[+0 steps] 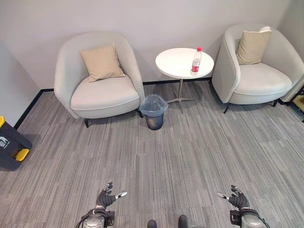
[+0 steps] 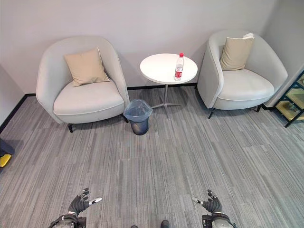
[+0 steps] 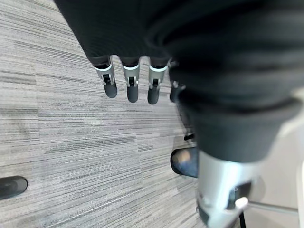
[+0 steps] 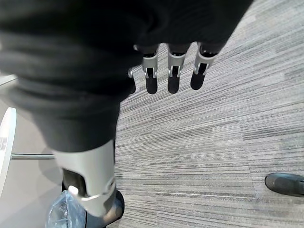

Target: Gather garbage on tea table into small bin, then transfer packed bag to large trash can.

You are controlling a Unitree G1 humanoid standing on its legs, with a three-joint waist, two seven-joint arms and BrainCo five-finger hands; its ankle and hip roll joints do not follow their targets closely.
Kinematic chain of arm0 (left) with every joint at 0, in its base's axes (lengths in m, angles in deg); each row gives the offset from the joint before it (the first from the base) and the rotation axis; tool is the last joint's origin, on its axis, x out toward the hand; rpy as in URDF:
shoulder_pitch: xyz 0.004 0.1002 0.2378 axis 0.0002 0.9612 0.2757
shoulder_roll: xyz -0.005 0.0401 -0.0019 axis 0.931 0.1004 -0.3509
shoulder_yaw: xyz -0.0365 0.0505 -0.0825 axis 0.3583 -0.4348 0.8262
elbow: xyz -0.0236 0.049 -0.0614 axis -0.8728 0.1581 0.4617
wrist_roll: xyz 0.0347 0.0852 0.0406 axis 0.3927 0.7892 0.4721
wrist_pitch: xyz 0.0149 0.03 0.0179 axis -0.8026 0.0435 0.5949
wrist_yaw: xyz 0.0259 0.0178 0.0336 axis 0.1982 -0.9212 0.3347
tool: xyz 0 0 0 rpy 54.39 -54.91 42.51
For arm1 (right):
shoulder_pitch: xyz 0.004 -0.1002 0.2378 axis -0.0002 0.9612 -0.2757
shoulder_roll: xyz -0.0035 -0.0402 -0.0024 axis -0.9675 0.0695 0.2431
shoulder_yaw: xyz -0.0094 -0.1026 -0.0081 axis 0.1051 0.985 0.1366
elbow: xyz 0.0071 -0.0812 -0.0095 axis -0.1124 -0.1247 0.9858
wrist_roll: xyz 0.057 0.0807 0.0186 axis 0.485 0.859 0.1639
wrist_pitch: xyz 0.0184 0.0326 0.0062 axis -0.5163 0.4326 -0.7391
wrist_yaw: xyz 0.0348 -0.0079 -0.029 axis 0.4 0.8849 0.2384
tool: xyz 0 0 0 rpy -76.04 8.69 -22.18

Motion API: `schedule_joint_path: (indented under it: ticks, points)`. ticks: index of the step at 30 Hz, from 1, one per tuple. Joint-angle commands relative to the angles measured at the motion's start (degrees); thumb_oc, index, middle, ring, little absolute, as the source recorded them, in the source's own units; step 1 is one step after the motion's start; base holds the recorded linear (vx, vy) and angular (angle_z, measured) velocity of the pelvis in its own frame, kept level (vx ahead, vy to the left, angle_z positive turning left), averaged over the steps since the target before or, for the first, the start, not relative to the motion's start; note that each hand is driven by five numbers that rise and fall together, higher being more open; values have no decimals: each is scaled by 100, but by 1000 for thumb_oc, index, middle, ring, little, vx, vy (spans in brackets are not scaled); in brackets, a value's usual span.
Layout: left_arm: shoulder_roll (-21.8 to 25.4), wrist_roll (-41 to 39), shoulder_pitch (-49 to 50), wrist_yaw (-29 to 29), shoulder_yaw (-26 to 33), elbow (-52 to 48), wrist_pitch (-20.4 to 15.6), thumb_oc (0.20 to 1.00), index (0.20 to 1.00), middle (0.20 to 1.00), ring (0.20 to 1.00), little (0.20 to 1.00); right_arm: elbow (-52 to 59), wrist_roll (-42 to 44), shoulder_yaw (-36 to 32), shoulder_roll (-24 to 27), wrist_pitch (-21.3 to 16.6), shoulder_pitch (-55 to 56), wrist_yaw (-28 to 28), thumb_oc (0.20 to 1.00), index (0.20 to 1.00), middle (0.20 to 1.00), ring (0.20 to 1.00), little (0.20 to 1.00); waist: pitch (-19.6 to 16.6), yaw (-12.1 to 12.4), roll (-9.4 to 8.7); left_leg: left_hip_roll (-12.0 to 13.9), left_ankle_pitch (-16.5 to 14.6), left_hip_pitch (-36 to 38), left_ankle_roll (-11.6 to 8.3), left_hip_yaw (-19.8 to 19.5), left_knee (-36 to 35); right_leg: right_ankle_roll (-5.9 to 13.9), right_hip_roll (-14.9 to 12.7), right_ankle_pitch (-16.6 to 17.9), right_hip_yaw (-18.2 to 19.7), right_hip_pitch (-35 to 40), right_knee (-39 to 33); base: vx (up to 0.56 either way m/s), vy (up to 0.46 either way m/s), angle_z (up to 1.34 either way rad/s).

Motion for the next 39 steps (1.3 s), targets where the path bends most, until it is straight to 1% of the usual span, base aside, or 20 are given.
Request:
schedule_joint_path:
  ticks: [1, 5, 6, 12, 14, 16, 17, 19, 21, 23, 25, 27, 28, 29, 32, 33, 35, 36, 38, 39]
  points:
    - [87, -222, -272, 46, 192, 13, -119, 1000, 1000, 1000, 1000, 1000, -56, 205, -106, 15, -207, -346, -68, 1000, 1000, 1000, 1000, 1000, 9, -27, -90, 127, -664, 141, -286, -94, 25, 475, -371, -770, -3, 239, 140, 12, 29, -4]
    - [112, -297, -298, 70, 181, -73, -124, 1000, 1000, 1000, 1000, 1000, -63, 206, -94, -32, -148, -413, -135, 1000, 1000, 1000, 1000, 1000, 118, 11, -144, 72, -801, -113, -211, -43, 362, 516, -461, -783, 37, 33, 379, 43, 89, -13]
    - [154, -283, -310, 91, 184, -134, -130, 1000, 1000, 1000, 1000, 1000, -119, 211, -118, -43, -110, -466, -169, 1000, 1000, 1000, 1000, 1000, 180, 45, -201, 8, -930, -337, -149, 17, 632, 582, -533, -750, 103, -120, 478, 76, 143, -27]
    - [210, -262, -341, 130, 209, -163, -117, 1000, 1000, 1000, 1000, 1000, -140, 159, -120, -40, -58, -558, -203, 1000, 1000, 1000, 1000, 1000, 312, 55, -187, -67, -1099, -481, -11, 57, 843, 737, -584, -759, 180, -604, 1208, 39, 125, -22]
    - [229, -267, -341, 144, 235, -178, -125, 1000, 1000, 1000, 1000, 1000, -130, 128, -114, -27, -68, -614, -226, 1000, 1000, 1000, 1000, 1000, 424, 54, -127, -58, -1152, -449, 43, 67, 880, 781, -603, -753, 79, -886, 1705, 35, 84, -23]
    - [221, -285, -352, 155, 249, -150, -128, 1000, 1000, 1000, 1000, 1000, -124, 129, -116, -30, -72, -630, -235, 1000, 1000, 1000, 1000, 1000, 436, 60, -113, -59, -1178, -418, 50, 88, 867, 785, -622, -769, -20, -962, 1811, 66, 29, -28]
    - [213, -302, -356, 158, 255, -147, -130, 1000, 1000, 1000, 1000, 1000, -111, 119, -96, -19, -71, -677, -224, 1000, 1000, 1000, 1000, 1000, 447, 89, -116, -65, -1226, -318, 41, 144, 830, 742, -700, -742, -290, -1016, 1750, 120, -12, -16]
    - [219, -311, -364, 153, 254, -137, -132, 1000, 1000, 1000, 1000, 1000, -91, 102, -83, -12, -71, -694, -225, 1000, 1000, 1000, 1000, 1000, 455, 93, -124, -62, -1249, -264, 28, 177, 808, 714, -718, -706, -425, -1025, 1624, 123, -33, -25]
    - [196, -350, -369, 166, 260, -121, -137, 1000, 1000, 1000, 1000, 1000, -24, 9, -16, 34, -64, -750, -247, 1000, 1000, 1000, 1000, 1000, 501, 110, -140, -32, -1371, -6, -22, 316, 757, 664, -777, -466, -1027, -1208, 1123, 189, -106, -62]
    - [169, -351, -388, 162, 240, -110, -158, 1000, 1000, 1000, 1000, 1000, 18, -37, -15, 67, -52, -690, -240, 1000, 1000, 1000, 1000, 1000, 532, 56, -136, -13, -1431, 153, -85, 282, 771, 665, -784, -443, -1202, -1302, 1038, 254, -183, -25]
    - [87, -287, -340, 140, 183, -105, -155, 1000, 1000, 1000, 1000, 1000, 95, -49, -48, 69, -93, -540, -236, 1000, 1000, 1000, 1000, 1000, 443, -5, -130, 49, -1480, 310, -189, 218, 762, 527, -663, -482, -1077, -1128, 922, 350, -295, 14]
    - [33, -280, -348, 110, 128, -56, -134, 1000, 1000, 1000, 1000, 1000, 182, -8, -56, 98, -148, -485, -219, 1000, 1000, 1000, 1000, 1000, 348, -66, -66, 237, -1317, 306, -397, 142, 883, 403, -495, -534, -1064, -943, 722, 281, -347, 15]
    - [13, -292, -391, 85, 84, -74, -122, 1000, 1000, 1000, 1000, 1000, 247, -7, -53, 126, -188, -455, -206, 1000, 1000, 1000, 1000, 1000, 345, -85, -35, 382, -1077, 190, -591, 154, 1143, 314, -396, -620, -1075, -823, 617, 121, -226, 2]
    - [12, -293, -391, 85, 84, -74, -121, 1000, 1000, 1000, 1000, 1000, 248, -7, -53, 126, -188, -454, -206, 1000, 1000, 1000, 1000, 1000, 344, -91, -33, 386, -1081, 183, -596, 148, 1153, 311, -392, -619, -1083, -820, 611, 105, -223, 8]
    - [-41, -339, -498, 44, -13, -99, -116, 1000, 1000, 1000, 1000, 1000, 211, -38, -2, 211, -211, -481, -212, 1000, 1000, 1000, 1000, 1000, 417, -99, -36, 605, -692, -180, -791, 160, 1915, 119, -246, -811, -1086, -545, 437, 78, -181, 23]
    - [-49, -349, -533, 37, -36, -71, -114, 1000, 1000, 1000, 1000, 1000, 177, -36, 12, 219, -201, -499, -212, 1000, 1000, 1000, 1000, 1000, 442, -94, -48, 627, -615, -277, -796, 165, 2063, 85, -234, -849, -1085, -491, 408, 125, -179, 20]
    - [-62, -333, -635, 17, -180, -29, -101, 1000, 1000, 1000, 1000, 1000, 119, -15, 44, 302, -192, -571, -207, 1000, 1000, 1000, 1000, 1000, 523, -7, -177, 429, -887, -822, -597, 125, 1923, 97, -296, -975, -1026, -275, 284, 204, -149, 11]
    - [-58, -313, -635, 11, -194, -35, -92, 1000, 1000, 1000, 1000, 1000, 97, -1, 39, 310, -188, -577, -204, 1000, 1000, 1000, 1000, 1000, 528, 13, -212, 366, -923, -977, -570, 118, 1851, 110, -303, -989, -1007, -227, 263, 196, -77, 11]
    - [-43, -288, -631, -2, -210, -44, -81, 1000, 1000, 1000, 1000, 1000, 109, -2, 52, 326, -187, -578, -210, 1000, 1000, 1000, 1000, 1000, 544, 73, -220, 254, -751, -1263, -549, 123, 1568, 136, -262, -1031, -971, -106, 190, 161, -33, 6]
    - [-40, -267, -625, 2, -219, -33, -73, 1000, 1000, 1000, 1000, 1000, 97, -5, 78, 323, -188, -582, -216, 1000, 1000, 1000, 1000, 1000, 551, 110, -200, 233, -535, -1401, -560, 135, 1354, 141, -200, -1065, -941, -19, 149, 196, -23, 2]
